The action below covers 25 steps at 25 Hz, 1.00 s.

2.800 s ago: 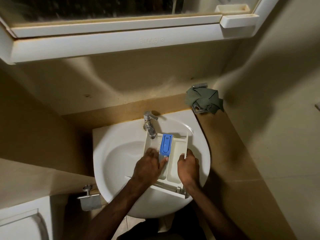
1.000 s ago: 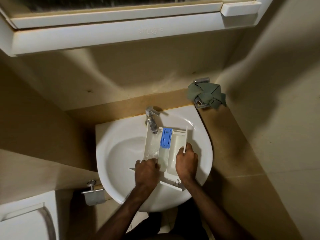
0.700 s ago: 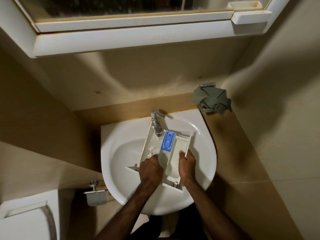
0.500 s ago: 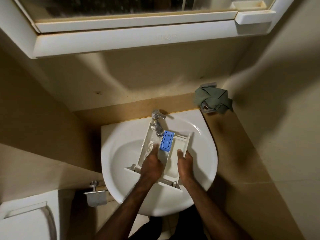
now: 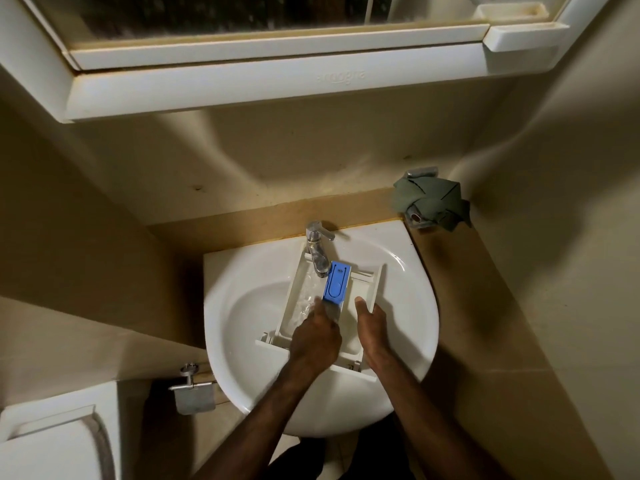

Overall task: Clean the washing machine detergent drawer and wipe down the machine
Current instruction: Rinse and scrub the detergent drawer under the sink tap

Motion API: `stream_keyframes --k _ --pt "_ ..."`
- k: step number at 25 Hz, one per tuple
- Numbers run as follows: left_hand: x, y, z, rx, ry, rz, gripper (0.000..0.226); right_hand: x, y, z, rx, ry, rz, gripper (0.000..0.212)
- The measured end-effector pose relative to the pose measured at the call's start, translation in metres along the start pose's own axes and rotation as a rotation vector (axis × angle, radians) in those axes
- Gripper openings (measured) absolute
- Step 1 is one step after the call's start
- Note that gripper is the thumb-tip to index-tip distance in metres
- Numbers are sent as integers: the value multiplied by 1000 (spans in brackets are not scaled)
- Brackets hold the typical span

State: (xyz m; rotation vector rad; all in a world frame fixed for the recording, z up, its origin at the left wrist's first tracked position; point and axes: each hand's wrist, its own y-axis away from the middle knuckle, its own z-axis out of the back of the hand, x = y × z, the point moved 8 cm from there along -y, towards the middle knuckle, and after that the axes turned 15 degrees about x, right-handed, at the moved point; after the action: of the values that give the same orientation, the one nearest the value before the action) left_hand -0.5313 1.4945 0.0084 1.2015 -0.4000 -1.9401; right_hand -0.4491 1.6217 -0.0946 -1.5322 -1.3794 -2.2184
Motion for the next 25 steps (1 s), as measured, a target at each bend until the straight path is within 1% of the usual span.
stream_keyframes --k 2,3,5,7,10,11,13,15,17,18,19,21,22,23,24,25 --pt "2 -16 4 29 198 -56 45 1 1 -1 8 5 4 38" --pt "-1 -22 8 32 267 -110 43 2 1 -1 17 3 1 37" --pt "-8 -27 16 -3 307 -185 46 3 2 0 15 10 -4 36" --pt "-9 -21 14 -34 258 -160 48 4 2 1 9 14 -9 37" --pt "6 -2 1 12 -48 -8 58 -2 0 -1 4 12 -6 46" --pt "12 -3 -3 34 -80 18 60 -5 -2 -1 0 18 -12 50" --pt "10 -12 3 14 -2 -1 52 -1 0 -1 0 28 -13 46" --pt "-1 -24 11 -27 186 -102 41 7 4 0 7 37 -11 38" --pt "-9 -30 17 -77 252 -146 39 11 6 2 14 19 -4 35" --pt "-9 -28 16 -89 215 -138 42 13 7 2 13 10 0 33" --pt "-6 -22 13 -94 128 -118 48 15 11 1 8 2 0 31" --pt "1 2 3 -25 -167 -50 58 16 17 1 -6 -5 5 26" --pt "6 16 1 5 -309 -7 58 18 20 2 -10 -1 8 22" --pt "9 27 4 -7 -415 15 54 20 24 4 -14 5 10 18" --pt "9 39 12 -43 -467 25 46 23 28 7 -20 10 15 16" --pt "9 48 22 -104 -470 26 38 26 32 12 -32 14 18 15"
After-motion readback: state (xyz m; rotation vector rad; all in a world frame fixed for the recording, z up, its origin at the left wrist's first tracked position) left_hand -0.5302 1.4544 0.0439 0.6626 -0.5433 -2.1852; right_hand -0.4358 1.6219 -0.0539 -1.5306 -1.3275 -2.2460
